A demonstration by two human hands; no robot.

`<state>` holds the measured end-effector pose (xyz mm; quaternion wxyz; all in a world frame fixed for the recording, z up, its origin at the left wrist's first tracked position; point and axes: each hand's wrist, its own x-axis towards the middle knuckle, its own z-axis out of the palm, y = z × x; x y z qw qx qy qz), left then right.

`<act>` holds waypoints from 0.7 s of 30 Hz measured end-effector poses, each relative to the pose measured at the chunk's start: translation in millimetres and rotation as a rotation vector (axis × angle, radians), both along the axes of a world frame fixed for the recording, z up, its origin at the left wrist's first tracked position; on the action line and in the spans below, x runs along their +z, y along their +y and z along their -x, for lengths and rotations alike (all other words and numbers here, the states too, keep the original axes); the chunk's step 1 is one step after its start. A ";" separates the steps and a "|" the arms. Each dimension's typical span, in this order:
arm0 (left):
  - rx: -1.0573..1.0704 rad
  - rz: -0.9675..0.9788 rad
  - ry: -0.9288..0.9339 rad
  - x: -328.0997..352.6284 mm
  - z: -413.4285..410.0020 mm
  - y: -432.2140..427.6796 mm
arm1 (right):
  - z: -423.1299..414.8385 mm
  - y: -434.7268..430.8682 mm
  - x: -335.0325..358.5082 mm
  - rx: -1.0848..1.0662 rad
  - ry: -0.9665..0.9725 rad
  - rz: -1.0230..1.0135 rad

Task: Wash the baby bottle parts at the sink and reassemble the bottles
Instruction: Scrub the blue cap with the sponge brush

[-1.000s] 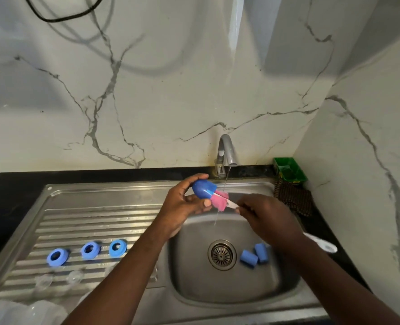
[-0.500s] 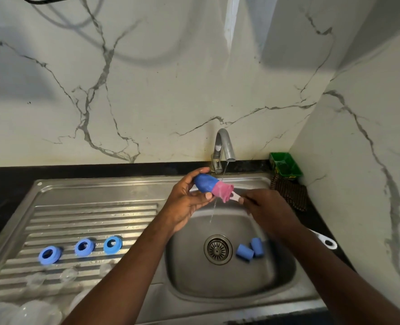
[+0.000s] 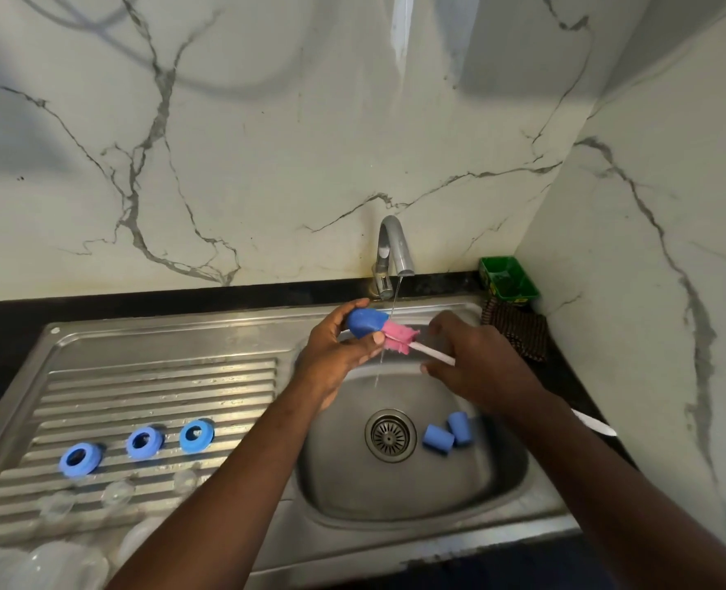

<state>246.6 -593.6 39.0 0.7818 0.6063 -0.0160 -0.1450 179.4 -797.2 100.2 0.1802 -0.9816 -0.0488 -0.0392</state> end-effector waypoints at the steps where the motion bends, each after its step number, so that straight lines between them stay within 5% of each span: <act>1: 0.017 -0.031 -0.006 0.5 0.0 -1.4 | 0.2 -0.3 1.5 0.018 0.016 0.005; 9: -0.032 -0.261 -0.103 -3.5 2.1 -1.0 | -0.9 2.7 -5.5 -0.106 0.081 0.229; 13: 0.002 -0.187 -0.034 -4.1 2.6 -0.9 | -3.6 4.3 -3.8 -0.031 0.063 0.046; 18: -0.070 -0.066 0.006 -4.8 0.7 3.9 | -3.2 0.2 -3.5 -0.063 0.059 0.199; 21: -0.093 -0.040 -0.009 -1.1 1.5 3.3 | -5.5 3.5 -2.1 -0.024 0.141 0.116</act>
